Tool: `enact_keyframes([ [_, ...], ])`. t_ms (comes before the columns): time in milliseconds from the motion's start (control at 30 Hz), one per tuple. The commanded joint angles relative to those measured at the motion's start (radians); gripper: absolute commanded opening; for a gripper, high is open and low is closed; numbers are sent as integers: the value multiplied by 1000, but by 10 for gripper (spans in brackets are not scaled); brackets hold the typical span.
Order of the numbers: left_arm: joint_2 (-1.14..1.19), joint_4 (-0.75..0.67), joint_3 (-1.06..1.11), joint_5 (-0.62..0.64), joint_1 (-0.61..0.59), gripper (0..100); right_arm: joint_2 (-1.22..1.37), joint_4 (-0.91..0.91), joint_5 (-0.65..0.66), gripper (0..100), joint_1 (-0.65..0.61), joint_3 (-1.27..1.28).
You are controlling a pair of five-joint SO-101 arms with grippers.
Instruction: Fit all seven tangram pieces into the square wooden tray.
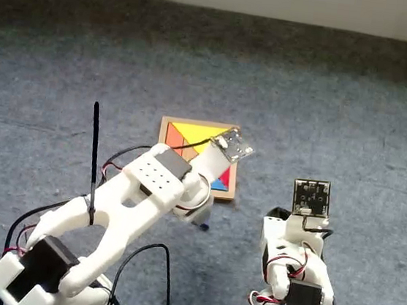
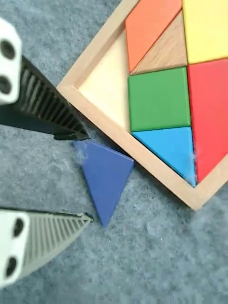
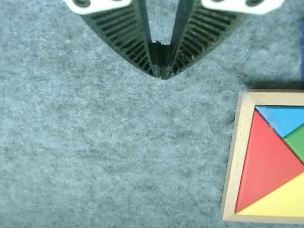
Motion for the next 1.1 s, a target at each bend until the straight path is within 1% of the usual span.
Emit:
enact_keyframes([
  [0,-31,-69,-7,107,12,258,7,1,-3,9,13,148],
  [133,-28,-126,-1,198,18,258,7,1,-3,9,13,148],
  [233,-1,-160,25,203,12,258,7,1,-3,9,13,148],
  [367,114,-170,8,199,8,251,7,1,-3,9,13,148],
  [500,177,-71,-81,198,7,196,7,1,-3,9,13,148],
  [567,186,-44,-90,192,8,178,7,1,-3,9,13,148],
  [633,185,-18,-88,146,13,152,7,1,-3,9,13,148],
  [700,185,11,-97,104,15,99,7,1,-3,9,13,148],
  [767,170,26,-113,98,13,56,7,1,-3,9,13,148],
  [800,150,41,-119,98,8,53,7,1,-3,9,13,148],
  [933,19,118,-124,103,4,108,7,1,-3,9,13,148],
  [1000,-64,158,-116,153,-7,157,7,1,-3,9,13,148],
  [1067,-157,187,-102,195,-42,208,7,1,-3,9,13,148],
])
